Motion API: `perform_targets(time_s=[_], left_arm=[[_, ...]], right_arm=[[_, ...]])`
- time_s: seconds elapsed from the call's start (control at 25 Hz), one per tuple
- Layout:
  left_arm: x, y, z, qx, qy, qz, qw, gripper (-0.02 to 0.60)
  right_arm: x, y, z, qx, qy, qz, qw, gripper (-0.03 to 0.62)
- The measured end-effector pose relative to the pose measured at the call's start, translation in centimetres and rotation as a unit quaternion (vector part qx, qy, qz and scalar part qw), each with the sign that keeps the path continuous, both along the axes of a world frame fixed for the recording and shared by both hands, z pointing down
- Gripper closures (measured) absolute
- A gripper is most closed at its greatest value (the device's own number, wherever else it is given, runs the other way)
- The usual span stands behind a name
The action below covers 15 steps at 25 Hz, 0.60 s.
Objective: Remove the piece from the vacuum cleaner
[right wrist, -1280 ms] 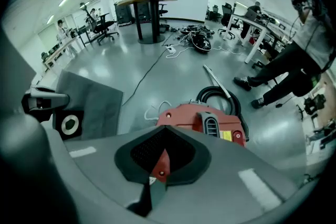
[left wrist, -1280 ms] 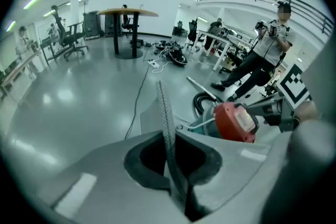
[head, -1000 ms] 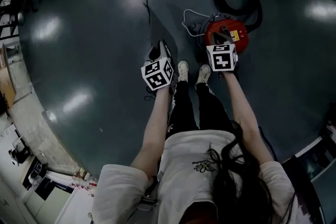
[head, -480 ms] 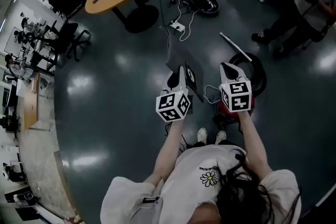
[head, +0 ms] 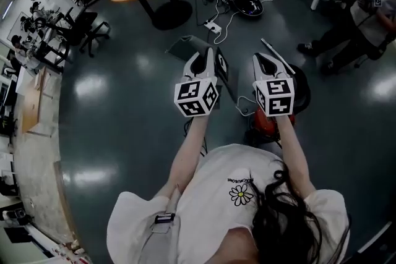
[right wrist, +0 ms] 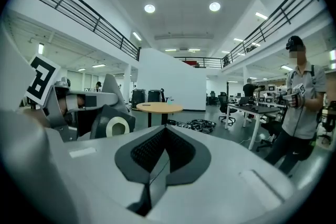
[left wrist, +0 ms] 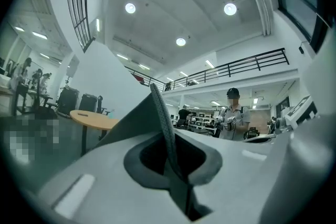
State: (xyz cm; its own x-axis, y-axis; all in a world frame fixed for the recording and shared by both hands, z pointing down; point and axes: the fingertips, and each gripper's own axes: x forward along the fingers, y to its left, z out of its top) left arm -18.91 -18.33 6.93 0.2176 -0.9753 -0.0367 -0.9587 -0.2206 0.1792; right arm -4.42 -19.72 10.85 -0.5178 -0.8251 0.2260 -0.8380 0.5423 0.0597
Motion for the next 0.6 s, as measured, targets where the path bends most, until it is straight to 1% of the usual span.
perform_targets(time_s=[0.08, 0.2, 0.4, 0.6], left_arm=[[-0.2, 0.3, -0.1, 0.001, 0.0, -0.003, 1.0, 0.563], [-0.6, 0.9, 0.3, -0.002, 0.005, -0.011, 0.9999, 0.563], [-1.3, 1.3, 0.5, 0.006, 0.018, -0.014, 0.9997, 0.563], [-0.8, 3.6, -1.3, 0.017, 0.026, -0.009, 0.9995, 0.563]], right_arm=[[-0.4, 0.3, -0.2, 0.005, 0.0, -0.008, 1.0, 0.574], [-0.7, 1.1, 0.5, -0.003, -0.004, -0.02, 1.0, 0.574], [-1.1, 1.2, 0.8, 0.006, -0.007, -0.026, 1.0, 0.574], [-1.1, 3.7, -0.9, 0.014, -0.009, -0.036, 0.999, 0.574]])
